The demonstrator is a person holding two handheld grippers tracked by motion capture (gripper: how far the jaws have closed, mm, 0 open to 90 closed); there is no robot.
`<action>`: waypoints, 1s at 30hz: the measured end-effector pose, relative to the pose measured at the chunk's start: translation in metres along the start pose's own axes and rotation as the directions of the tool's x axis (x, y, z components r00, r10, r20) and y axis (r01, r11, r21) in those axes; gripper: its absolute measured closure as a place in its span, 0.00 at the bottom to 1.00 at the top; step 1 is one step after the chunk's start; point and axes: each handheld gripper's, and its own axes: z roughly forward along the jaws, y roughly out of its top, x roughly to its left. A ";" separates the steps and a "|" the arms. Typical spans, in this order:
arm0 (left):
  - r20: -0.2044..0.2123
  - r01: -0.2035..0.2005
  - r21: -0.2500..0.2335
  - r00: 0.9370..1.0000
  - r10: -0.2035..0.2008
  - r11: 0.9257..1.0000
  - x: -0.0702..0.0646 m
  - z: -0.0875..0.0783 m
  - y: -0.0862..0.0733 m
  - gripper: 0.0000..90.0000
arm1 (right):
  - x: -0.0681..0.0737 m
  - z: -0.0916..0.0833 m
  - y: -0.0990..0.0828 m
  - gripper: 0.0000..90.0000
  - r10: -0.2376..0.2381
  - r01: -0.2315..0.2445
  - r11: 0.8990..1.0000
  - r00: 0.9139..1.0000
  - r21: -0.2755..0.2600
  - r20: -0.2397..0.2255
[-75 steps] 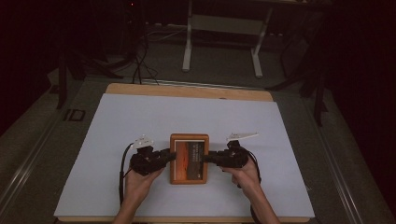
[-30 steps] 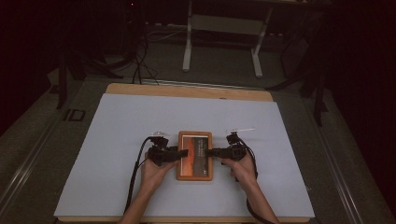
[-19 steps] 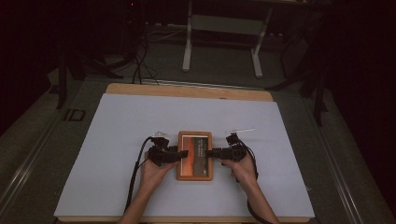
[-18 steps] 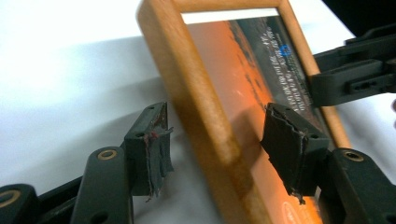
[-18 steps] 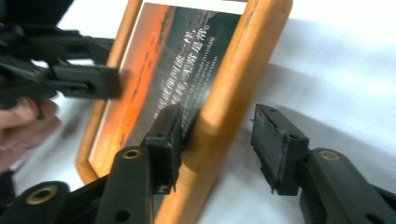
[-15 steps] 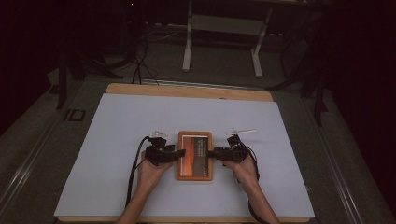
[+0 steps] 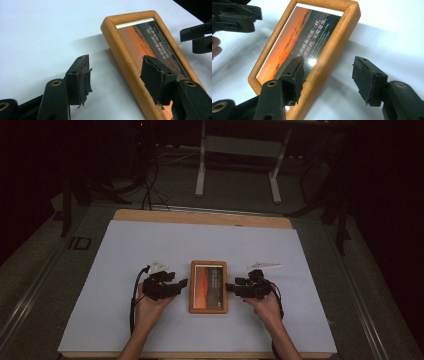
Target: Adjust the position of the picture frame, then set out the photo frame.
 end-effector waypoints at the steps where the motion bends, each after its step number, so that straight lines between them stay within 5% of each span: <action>1: -0.003 -0.003 -0.003 1.000 0.003 1.000 0.000 -0.002 0.000 0.45 | 0.001 -0.001 0.000 0.47 -0.006 0.006 1.000 1.000 0.000 0.008; 11: 0.006 0.009 -0.021 1.000 -0.009 1.000 0.000 -0.010 0.000 0.45 | 0.005 -0.002 0.002 0.48 -0.048 0.048 0.999 0.997 -0.005 0.054; 19: 0.018 0.013 -0.030 1.000 -0.012 0.999 -0.001 -0.015 0.001 0.45 | 0.018 -0.002 0.012 0.54 -0.139 0.139 0.990 0.984 0.002 0.114; 28: 0.026 0.010 -0.036 1.000 -0.009 0.999 -0.004 -0.016 0.001 0.47 | 0.026 0.007 0.024 0.95 -0.220 0.224 0.974 0.967 -0.019 0.125; 30: 0.032 0.000 -0.027 1.000 0.001 1.000 -0.005 -0.015 0.001 0.47 | 0.029 0.013 0.028 1.00 -0.266 0.269 0.963 0.951 0.001 0.156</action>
